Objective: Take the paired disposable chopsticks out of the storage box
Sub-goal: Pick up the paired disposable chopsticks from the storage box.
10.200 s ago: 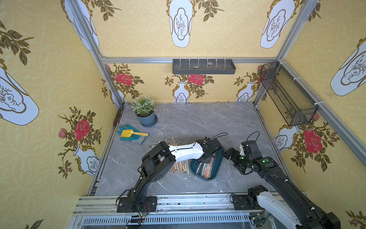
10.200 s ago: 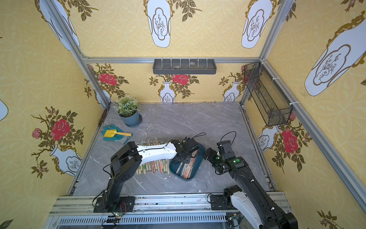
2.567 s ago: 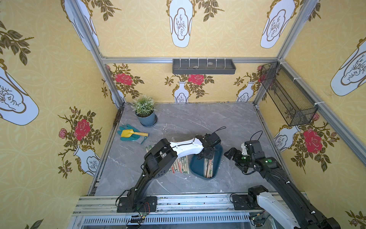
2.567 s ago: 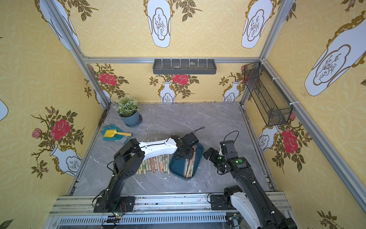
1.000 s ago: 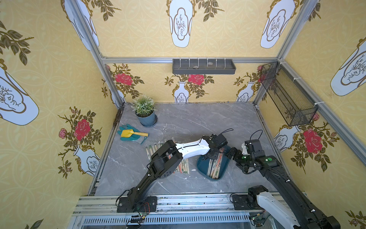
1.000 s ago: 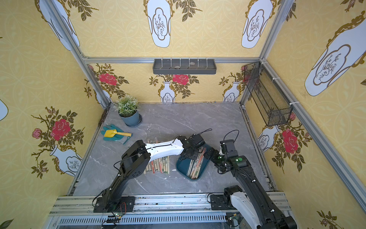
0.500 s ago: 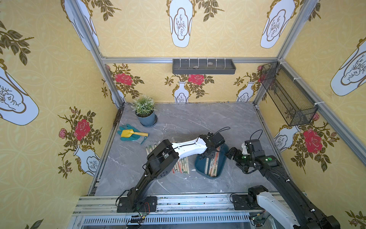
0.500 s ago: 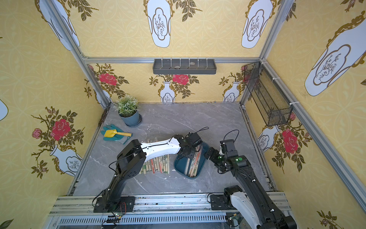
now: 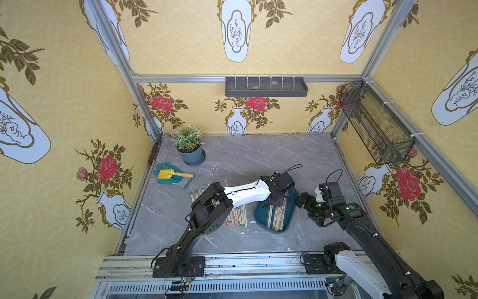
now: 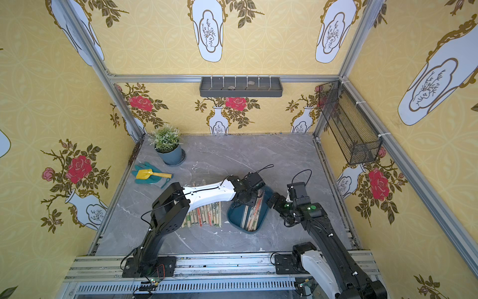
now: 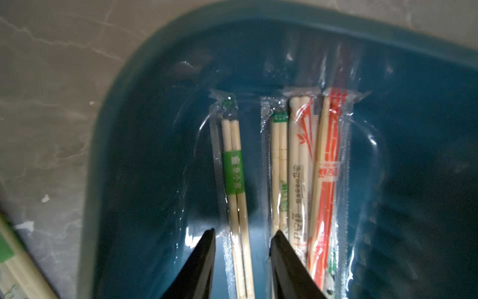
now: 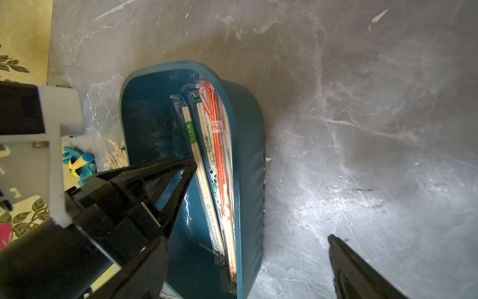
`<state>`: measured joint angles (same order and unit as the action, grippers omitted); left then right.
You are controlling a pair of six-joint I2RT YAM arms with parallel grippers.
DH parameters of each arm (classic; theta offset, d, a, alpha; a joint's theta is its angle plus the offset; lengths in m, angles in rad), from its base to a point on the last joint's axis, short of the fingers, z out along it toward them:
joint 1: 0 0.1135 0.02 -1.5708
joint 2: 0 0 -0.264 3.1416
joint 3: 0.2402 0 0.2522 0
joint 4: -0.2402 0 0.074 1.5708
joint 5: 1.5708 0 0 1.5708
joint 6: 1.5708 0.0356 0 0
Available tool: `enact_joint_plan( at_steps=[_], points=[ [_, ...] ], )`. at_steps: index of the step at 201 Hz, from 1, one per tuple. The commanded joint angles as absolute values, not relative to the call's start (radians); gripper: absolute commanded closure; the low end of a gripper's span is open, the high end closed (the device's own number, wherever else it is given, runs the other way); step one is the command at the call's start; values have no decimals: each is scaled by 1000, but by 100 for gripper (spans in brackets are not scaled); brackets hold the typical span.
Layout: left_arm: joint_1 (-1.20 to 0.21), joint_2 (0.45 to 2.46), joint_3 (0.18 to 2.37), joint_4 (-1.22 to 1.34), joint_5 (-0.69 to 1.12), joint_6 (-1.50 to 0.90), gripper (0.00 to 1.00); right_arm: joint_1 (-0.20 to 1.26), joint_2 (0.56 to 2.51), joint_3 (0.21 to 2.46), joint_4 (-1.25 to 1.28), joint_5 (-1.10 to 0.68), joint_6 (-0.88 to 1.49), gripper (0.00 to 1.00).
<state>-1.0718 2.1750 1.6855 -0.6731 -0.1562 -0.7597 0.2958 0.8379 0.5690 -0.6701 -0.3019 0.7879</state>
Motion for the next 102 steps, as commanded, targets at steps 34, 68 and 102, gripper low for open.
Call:
enact_joint_plan(
  at_steps=[34, 68, 102],
  points=[
    [-1072, 2238, 1691, -687, -136, -765, 60, 296, 834, 583, -647, -301, 787, 3],
    [-1071, 2260, 1685, -693, -133, -774, 65, 296, 826, 588, -655, -301, 787, 3],
    [-1071, 2261, 1672, -690, -125, -778, 79, 296, 821, 593, -660, -299, 788, 2]
  ],
)
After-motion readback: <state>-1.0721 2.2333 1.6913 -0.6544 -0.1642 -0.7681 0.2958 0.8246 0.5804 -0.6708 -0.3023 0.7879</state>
